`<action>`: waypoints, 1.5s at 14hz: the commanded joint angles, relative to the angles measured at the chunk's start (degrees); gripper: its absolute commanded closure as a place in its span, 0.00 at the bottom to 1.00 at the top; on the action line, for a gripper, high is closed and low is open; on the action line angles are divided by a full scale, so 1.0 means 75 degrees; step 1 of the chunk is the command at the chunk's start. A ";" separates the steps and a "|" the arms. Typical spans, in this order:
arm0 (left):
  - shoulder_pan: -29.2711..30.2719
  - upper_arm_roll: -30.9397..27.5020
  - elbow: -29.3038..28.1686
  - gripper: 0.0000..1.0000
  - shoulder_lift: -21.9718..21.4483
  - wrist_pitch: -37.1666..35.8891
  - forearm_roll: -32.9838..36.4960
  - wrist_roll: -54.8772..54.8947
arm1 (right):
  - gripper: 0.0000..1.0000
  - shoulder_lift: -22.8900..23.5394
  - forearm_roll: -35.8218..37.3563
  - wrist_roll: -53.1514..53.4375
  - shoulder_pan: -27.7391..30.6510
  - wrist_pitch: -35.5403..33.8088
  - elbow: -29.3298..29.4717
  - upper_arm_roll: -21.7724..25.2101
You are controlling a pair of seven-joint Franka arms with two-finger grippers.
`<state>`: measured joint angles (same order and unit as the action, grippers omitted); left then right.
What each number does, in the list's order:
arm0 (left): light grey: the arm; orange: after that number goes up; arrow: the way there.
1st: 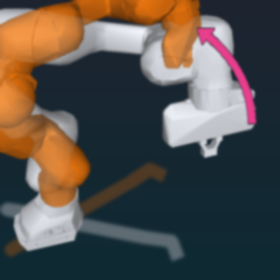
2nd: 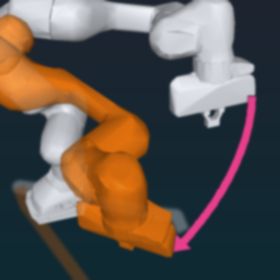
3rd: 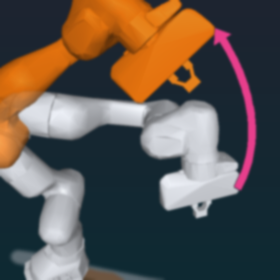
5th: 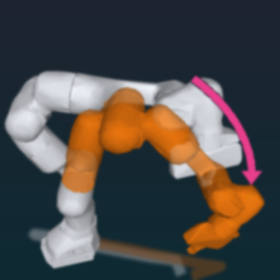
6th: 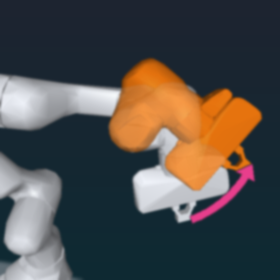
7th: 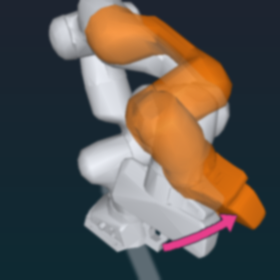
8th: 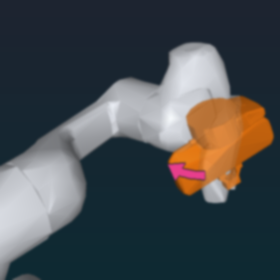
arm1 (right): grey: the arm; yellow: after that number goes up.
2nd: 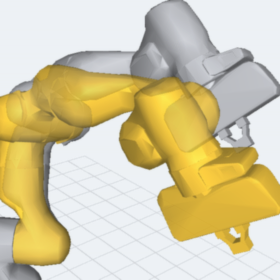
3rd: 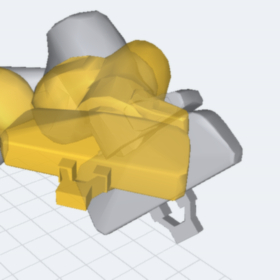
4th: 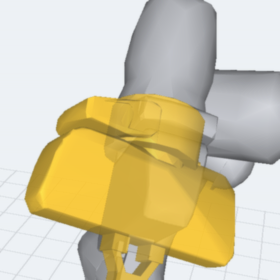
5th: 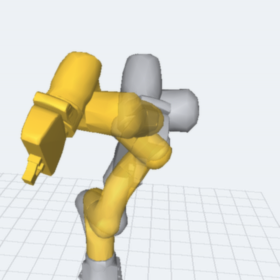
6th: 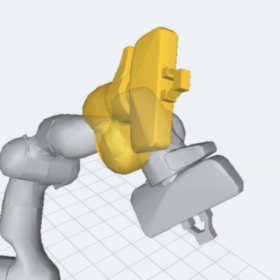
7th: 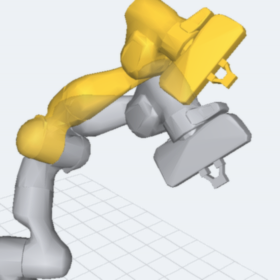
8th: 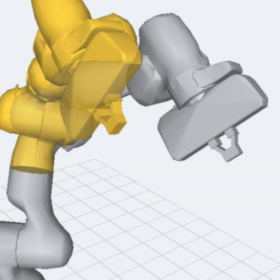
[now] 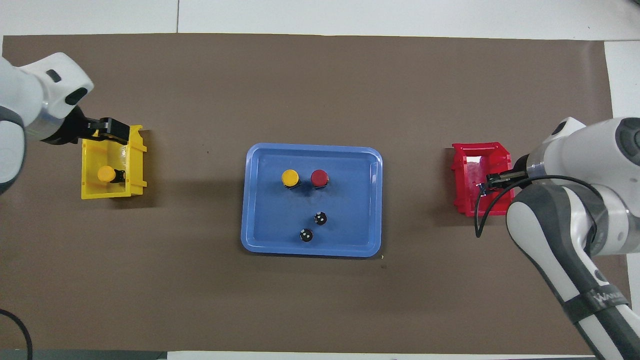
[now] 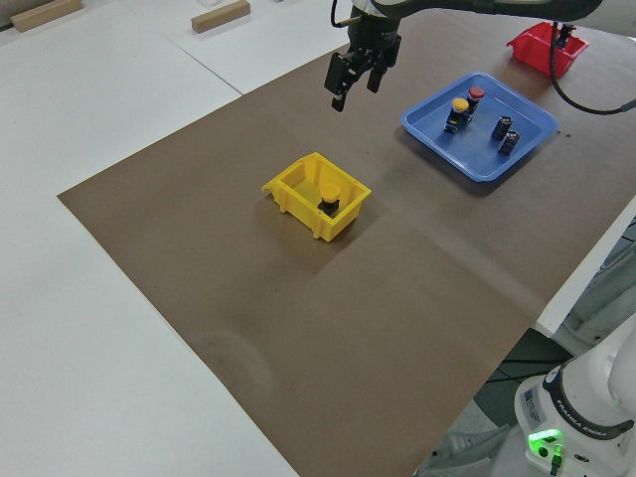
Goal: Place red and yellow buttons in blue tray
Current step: 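Carry the second red button into the blue tray with the right gripper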
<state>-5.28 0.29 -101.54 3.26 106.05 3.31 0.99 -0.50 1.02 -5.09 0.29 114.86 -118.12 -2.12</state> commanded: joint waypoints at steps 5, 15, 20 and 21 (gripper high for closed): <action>0.0760 0.0102 -0.0837 0.00 -0.0423 0.0774 -0.0195 0.0852 | 0.70 0.1566 -0.0018 0.3048 -0.2120 -0.0555 0.2835 -0.0093; 0.0903 0.0091 -0.2749 0.30 -0.0130 0.3132 -0.0582 0.0653 | 0.68 0.2083 0.0017 0.4885 -0.3531 0.1957 0.1149 -0.0081; 0.1020 0.0102 -0.3043 0.30 -0.0002 0.3485 -0.0594 0.0630 | 0.63 0.2200 0.0087 0.4991 -0.3684 0.2146 0.0937 -0.0081; 0.1020 0.0091 -0.3113 0.30 -0.0013 0.3509 -0.0594 0.0630 | 0.59 0.2200 0.0099 0.4991 -0.3684 0.2123 0.0925 -0.0081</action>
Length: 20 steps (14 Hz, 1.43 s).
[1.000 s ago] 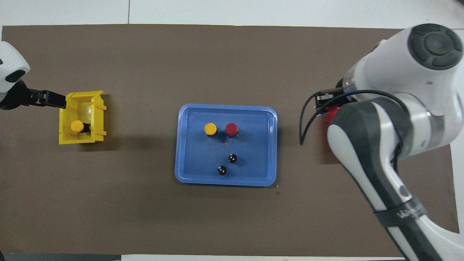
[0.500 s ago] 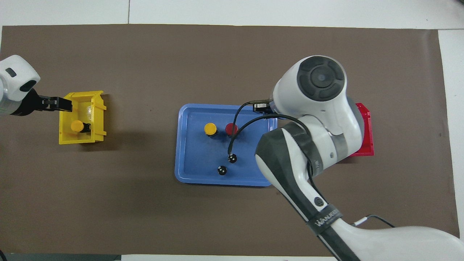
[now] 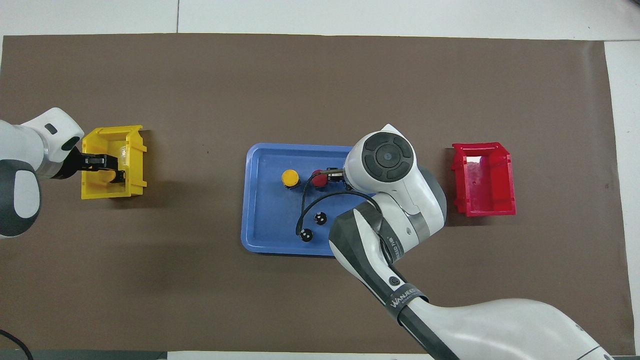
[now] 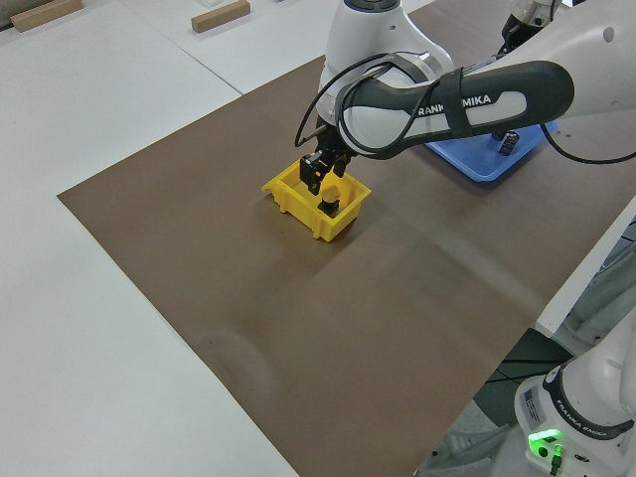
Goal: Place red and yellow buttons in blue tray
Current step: 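Carry the second red button into the blue tray with the right gripper, then lift a yellow button with the left gripper while the right gripper withdraws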
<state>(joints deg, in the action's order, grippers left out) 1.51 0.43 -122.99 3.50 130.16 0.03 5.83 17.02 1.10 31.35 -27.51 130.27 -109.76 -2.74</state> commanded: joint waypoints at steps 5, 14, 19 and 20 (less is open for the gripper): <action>0.0092 0.0083 -0.0476 0.44 0.0014 0.0761 -0.0179 -0.0168 | 0.00 -0.0276 0.0099 0.0097 0.0280 -0.0585 0.0370 0.0072; -0.0585 0.0142 0.2614 0.99 0.0248 -0.2807 -0.0121 -0.0655 | 0.00 -0.1844 0.0029 -0.1938 0.2926 -0.4781 0.2553 0.0096; -0.3197 0.0177 0.1892 0.99 0.0306 -0.1547 -0.0121 -0.4394 | 0.00 -0.2386 -0.0018 -0.3382 0.4112 -0.5884 0.2927 0.0107; -0.3514 0.0177 0.1717 0.99 0.0365 -0.1337 -0.0121 -0.4769 | 0.00 -0.2432 -0.0006 -0.3419 0.4148 -0.5851 0.2789 0.0119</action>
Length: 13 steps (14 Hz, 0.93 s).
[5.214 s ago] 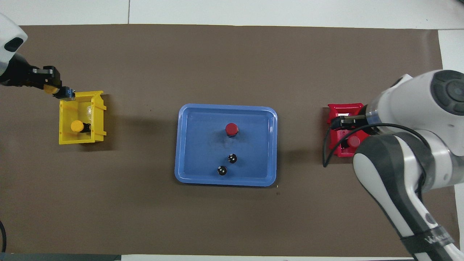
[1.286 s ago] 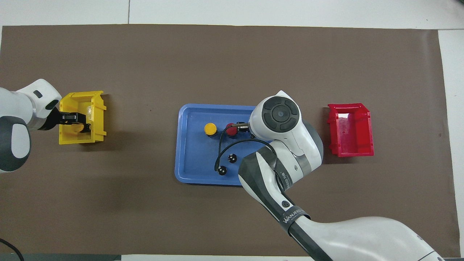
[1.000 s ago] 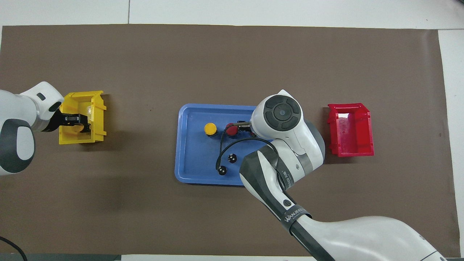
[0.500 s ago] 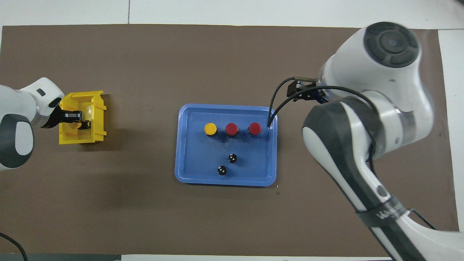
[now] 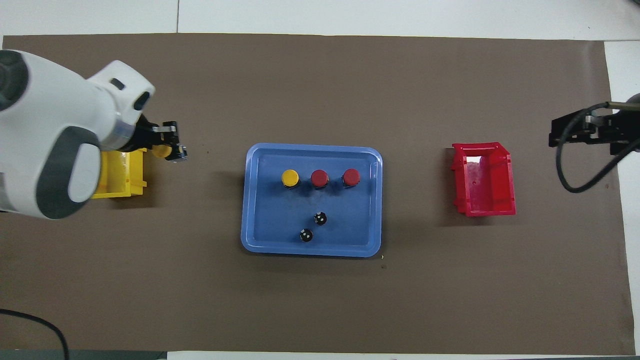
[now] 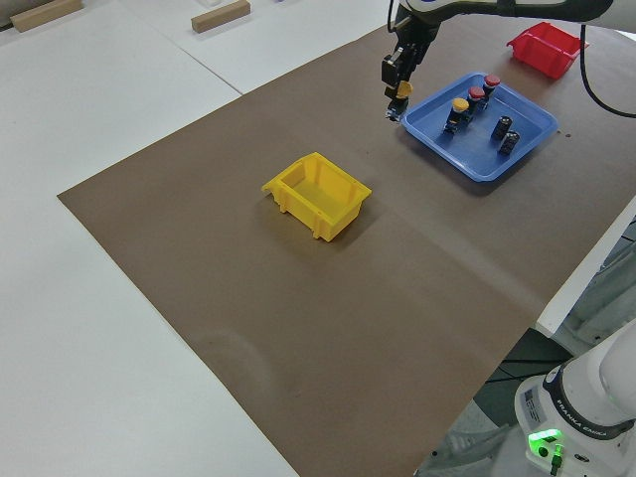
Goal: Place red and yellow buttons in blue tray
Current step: 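Lift a yellow button with the left gripper while the right gripper withdraws, then lower the yellow button into the blue tray and open the left gripper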
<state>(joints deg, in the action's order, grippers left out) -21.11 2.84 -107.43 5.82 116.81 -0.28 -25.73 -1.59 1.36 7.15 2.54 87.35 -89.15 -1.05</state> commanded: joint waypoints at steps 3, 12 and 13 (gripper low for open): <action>-0.1005 -0.0145 -0.0734 0.99 0.0162 0.0771 -0.0080 -0.0869 | 0.00 -0.0021 -0.0052 -0.0238 0.0153 -0.0256 -0.0066 -0.0106; -0.1475 -0.0156 -0.0782 0.99 0.0876 0.1546 -0.0080 -0.1327 | 0.00 -0.0233 -0.0076 -0.0695 0.0118 -0.0397 -0.0430 -0.0165; -0.1463 -0.0156 -0.0782 0.99 0.0877 0.1546 -0.0069 -0.1315 | 0.00 -0.0233 -0.0087 -0.0707 0.0130 -0.0397 -0.0430 -0.0165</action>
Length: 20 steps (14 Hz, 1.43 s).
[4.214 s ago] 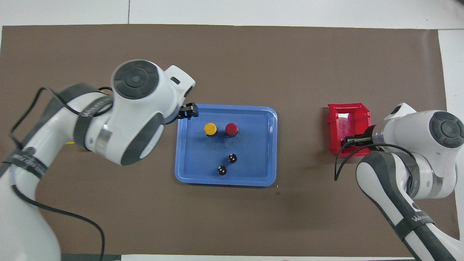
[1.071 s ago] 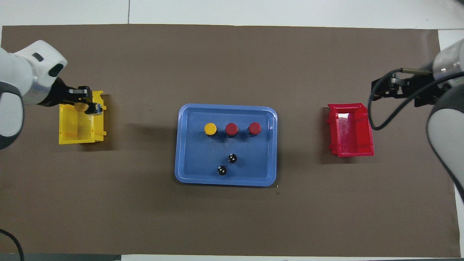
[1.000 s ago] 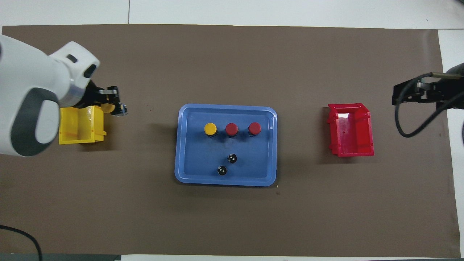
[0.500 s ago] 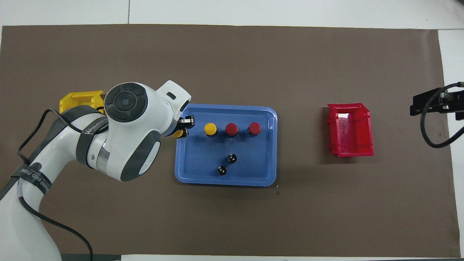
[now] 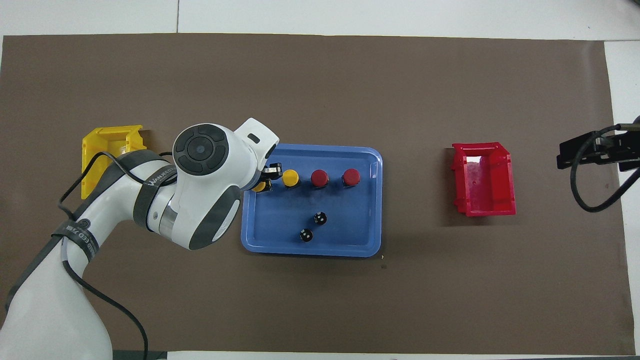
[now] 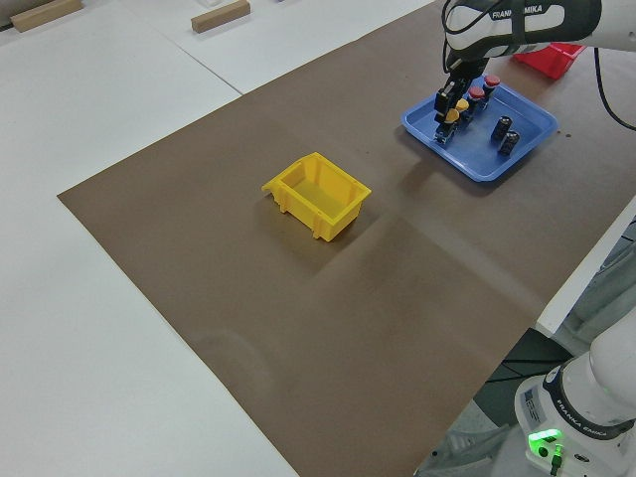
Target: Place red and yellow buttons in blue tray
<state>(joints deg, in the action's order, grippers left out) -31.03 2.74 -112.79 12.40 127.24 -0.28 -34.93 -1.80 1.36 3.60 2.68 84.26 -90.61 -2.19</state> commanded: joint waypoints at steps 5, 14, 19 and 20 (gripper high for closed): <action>-0.0140 -0.0154 0.0003 0.23 -0.0001 -0.0008 -0.0069 -0.0076 | 0.00 -0.0193 -0.0075 -0.0234 0.0111 0.0050 -0.0224 -0.0012; 0.1708 -0.0213 0.1632 0.00 -0.0761 -0.3160 -0.0057 0.2262 | 0.00 -0.0193 -0.0075 -0.0222 0.0065 0.0038 -0.0200 -0.0012; 0.3243 -0.0225 0.1644 0.00 -0.1417 -0.3382 -0.0068 0.4314 | 0.00 -0.0182 -0.0075 -0.0234 0.0100 0.0038 -0.0177 -0.0012; 0.3502 -0.0225 0.1667 0.00 -0.1500 -0.3581 -0.0092 0.4666 | 0.00 -0.0182 -0.0075 -0.0234 0.0088 0.0038 -0.0189 -0.0012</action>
<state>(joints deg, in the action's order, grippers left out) -8.33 0.53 -100.56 3.64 103.77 -0.27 -4.70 -1.86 1.36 3.55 2.69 84.27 -90.68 -2.14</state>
